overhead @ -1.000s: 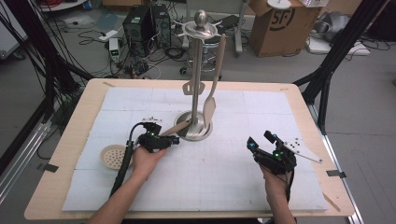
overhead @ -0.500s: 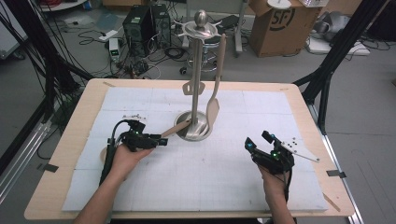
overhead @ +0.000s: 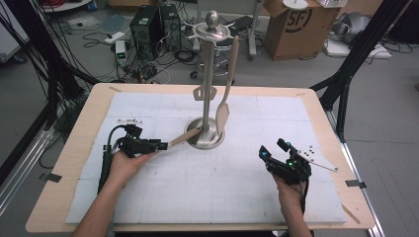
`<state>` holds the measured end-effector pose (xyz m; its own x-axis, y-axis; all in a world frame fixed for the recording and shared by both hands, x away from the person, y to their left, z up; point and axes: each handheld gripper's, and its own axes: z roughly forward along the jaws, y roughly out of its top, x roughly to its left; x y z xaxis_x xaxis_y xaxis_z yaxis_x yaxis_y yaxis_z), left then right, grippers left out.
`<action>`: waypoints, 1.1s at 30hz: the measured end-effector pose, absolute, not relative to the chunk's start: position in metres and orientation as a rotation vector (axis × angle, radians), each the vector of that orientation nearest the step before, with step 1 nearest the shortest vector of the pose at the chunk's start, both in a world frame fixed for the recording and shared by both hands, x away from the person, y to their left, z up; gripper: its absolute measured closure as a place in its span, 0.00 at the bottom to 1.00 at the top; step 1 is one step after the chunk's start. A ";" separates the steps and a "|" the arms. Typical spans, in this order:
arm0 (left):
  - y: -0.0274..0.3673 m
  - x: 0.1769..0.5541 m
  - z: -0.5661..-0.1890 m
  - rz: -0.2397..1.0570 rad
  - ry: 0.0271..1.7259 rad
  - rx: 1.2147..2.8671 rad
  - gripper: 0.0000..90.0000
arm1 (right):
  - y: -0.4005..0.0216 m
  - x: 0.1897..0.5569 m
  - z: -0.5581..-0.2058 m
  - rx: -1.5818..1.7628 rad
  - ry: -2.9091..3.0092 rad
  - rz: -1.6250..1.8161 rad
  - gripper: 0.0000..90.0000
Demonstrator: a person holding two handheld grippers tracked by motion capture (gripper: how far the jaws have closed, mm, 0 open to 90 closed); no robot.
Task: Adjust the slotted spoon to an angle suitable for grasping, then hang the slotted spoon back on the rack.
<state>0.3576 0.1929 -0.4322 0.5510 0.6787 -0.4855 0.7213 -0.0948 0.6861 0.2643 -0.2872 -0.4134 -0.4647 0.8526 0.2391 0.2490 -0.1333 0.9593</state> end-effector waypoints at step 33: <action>0.169 0.367 -0.454 0.098 1.149 2.027 0.69 | -0.289 0.263 -0.413 1.233 1.655 1.638 0.22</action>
